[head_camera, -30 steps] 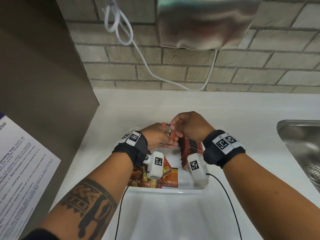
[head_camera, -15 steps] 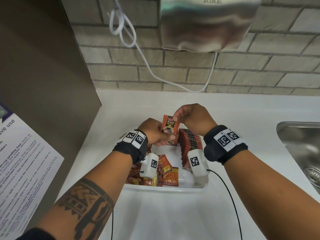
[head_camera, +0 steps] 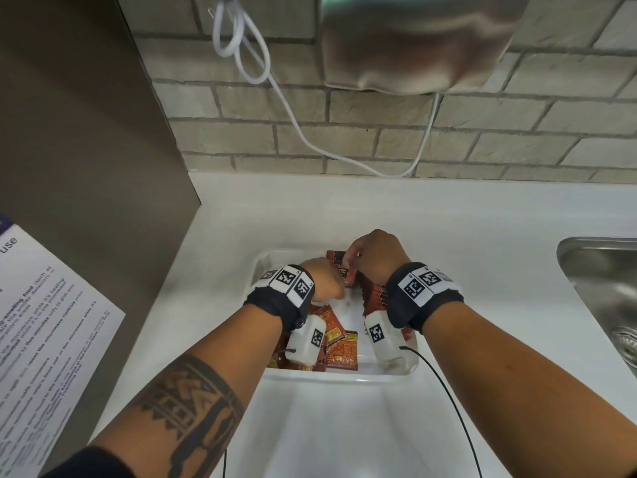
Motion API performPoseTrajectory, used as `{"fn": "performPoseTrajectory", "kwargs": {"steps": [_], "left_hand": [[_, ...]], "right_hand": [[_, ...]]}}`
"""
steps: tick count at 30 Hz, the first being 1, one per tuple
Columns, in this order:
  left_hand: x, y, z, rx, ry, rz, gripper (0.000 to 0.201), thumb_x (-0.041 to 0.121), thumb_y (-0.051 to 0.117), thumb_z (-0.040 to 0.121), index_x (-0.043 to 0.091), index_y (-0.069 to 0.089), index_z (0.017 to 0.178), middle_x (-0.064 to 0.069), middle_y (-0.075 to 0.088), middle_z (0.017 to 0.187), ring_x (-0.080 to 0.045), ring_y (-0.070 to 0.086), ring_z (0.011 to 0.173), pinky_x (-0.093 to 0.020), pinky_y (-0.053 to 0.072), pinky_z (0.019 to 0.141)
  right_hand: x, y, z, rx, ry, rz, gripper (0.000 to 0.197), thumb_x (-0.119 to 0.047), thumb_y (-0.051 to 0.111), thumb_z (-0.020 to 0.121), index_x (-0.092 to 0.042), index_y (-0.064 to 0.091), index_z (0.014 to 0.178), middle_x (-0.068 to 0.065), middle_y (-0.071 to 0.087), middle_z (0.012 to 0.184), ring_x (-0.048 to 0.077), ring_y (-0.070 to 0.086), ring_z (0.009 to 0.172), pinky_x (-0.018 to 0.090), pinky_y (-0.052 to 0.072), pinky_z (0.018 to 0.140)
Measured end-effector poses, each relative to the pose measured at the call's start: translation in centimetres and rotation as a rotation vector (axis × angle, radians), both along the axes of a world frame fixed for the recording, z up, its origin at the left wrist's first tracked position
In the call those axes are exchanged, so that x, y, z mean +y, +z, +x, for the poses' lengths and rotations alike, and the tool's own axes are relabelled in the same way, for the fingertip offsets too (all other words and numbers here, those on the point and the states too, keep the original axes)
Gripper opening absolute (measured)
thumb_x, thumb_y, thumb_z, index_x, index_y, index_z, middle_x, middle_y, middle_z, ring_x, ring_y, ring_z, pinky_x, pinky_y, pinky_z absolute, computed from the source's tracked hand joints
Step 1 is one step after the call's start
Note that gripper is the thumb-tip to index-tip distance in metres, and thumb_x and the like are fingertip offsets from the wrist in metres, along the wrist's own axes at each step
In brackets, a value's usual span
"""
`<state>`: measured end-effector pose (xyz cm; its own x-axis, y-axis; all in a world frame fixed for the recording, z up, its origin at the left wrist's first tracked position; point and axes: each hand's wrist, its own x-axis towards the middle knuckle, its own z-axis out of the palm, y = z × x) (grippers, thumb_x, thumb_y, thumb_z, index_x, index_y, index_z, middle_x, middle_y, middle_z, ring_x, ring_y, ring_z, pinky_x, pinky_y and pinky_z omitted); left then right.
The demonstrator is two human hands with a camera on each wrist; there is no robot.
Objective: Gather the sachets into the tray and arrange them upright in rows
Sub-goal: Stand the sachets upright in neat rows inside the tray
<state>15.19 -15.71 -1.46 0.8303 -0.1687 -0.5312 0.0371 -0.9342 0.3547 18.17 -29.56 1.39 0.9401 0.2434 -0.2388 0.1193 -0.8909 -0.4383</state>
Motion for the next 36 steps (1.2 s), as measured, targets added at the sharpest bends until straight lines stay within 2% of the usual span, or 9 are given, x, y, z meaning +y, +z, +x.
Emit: {"fn": "performPoseTrajectory", "kwargs": {"steps": [3,5,8,14,22,28,31,33,36], "left_hand": [[-0.6,-0.8,0.4,0.009,-0.072,0.074,0.042,0.033,0.056,0.097,0.009,0.067,0.13,-0.007,0.062,0.115,-0.025,0.06,0.115,-0.039,0.049,0.104],[-0.8,-1.3,0.7,0.031,-0.099,0.105,0.043,0.033,0.053,0.098,0.008,0.065,0.132,-0.012,0.062,0.118,-0.027,0.059,0.117,-0.039,0.048,0.104],[-0.9,-1.8,1.3,0.038,-0.12,0.133,0.042,0.035,0.053,0.098,0.013,0.066,0.131,-0.009,0.064,0.125,-0.028,0.06,0.119,-0.039,0.051,0.101],[-0.8,-2.8,1.9,0.056,-0.081,0.125,0.045,0.039,0.058,0.096,0.014,0.065,0.133,-0.008,0.064,0.134,-0.025,0.061,0.117,-0.039,0.05,0.103],[-0.5,-3.6,2.2,0.074,-0.044,0.09,0.044,0.045,0.062,0.09,0.018,0.07,0.125,-0.003,0.07,0.122,-0.022,0.065,0.106,-0.039,0.053,0.098],[-0.7,-2.5,1.5,0.076,-0.051,0.102,0.043,0.043,0.059,0.094,0.015,0.07,0.124,-0.005,0.069,0.12,-0.024,0.065,0.108,-0.039,0.054,0.096],[-0.6,-0.8,0.6,0.048,-0.048,0.109,0.04,0.036,0.058,0.097,0.01,0.068,0.126,-0.008,0.066,0.127,-0.026,0.062,0.113,-0.039,0.051,0.1],[-0.2,0.6,-0.4,0.008,-0.053,0.107,0.038,0.033,0.059,0.097,0.01,0.068,0.126,-0.009,0.064,0.131,-0.026,0.061,0.117,-0.038,0.05,0.102],[0.6,2.1,-2.4,-0.05,-0.06,0.065,0.036,0.028,0.064,0.095,0.016,0.066,0.129,-0.003,0.059,0.137,-0.022,0.057,0.12,-0.028,0.045,0.098]], "right_hand": [[0.0,-0.3,0.0,0.002,-0.005,-0.022,0.027,-0.022,0.064,0.082,-0.036,0.07,0.059,-0.014,0.07,0.08,0.016,0.064,0.089,0.04,0.055,0.088],[0.0,-0.5,0.0,0.011,-0.008,-0.021,0.025,-0.022,0.066,0.08,-0.035,0.071,0.06,-0.014,0.07,0.079,0.016,0.063,0.089,0.04,0.055,0.088],[-0.1,-0.7,0.2,0.028,-0.019,0.0,0.024,-0.018,0.069,0.075,-0.035,0.073,0.059,-0.013,0.071,0.074,0.016,0.064,0.087,0.041,0.056,0.087],[-0.3,-0.7,0.7,0.035,-0.025,0.029,0.023,-0.016,0.074,0.078,-0.034,0.073,0.065,-0.017,0.07,0.075,0.012,0.063,0.089,0.044,0.051,0.094],[-0.8,-0.6,0.7,0.027,-0.01,0.088,0.018,-0.02,0.078,0.08,-0.035,0.072,0.071,-0.013,0.068,0.082,0.014,0.062,0.091,0.046,0.046,0.099],[-0.7,0.2,0.3,-0.006,-0.021,0.11,0.015,-0.019,0.077,0.081,-0.033,0.075,0.078,-0.016,0.064,0.081,0.012,0.061,0.089,0.045,0.046,0.099],[-1.0,1.1,-0.2,-0.07,-0.001,0.121,0.014,-0.019,0.073,0.083,-0.033,0.076,0.082,-0.019,0.057,0.081,0.013,0.059,0.092,0.044,0.045,0.099],[-1.3,1.9,-0.6,-0.127,0.009,0.175,0.018,-0.017,0.069,0.083,-0.034,0.075,0.08,-0.021,0.054,0.084,0.012,0.058,0.095,0.039,0.047,0.096],[-1.9,3.6,-2.4,-0.155,0.045,0.235,0.017,-0.015,0.065,0.086,-0.029,0.076,0.086,-0.021,0.057,0.082,0.001,0.055,0.082,0.008,0.042,0.074]]}}
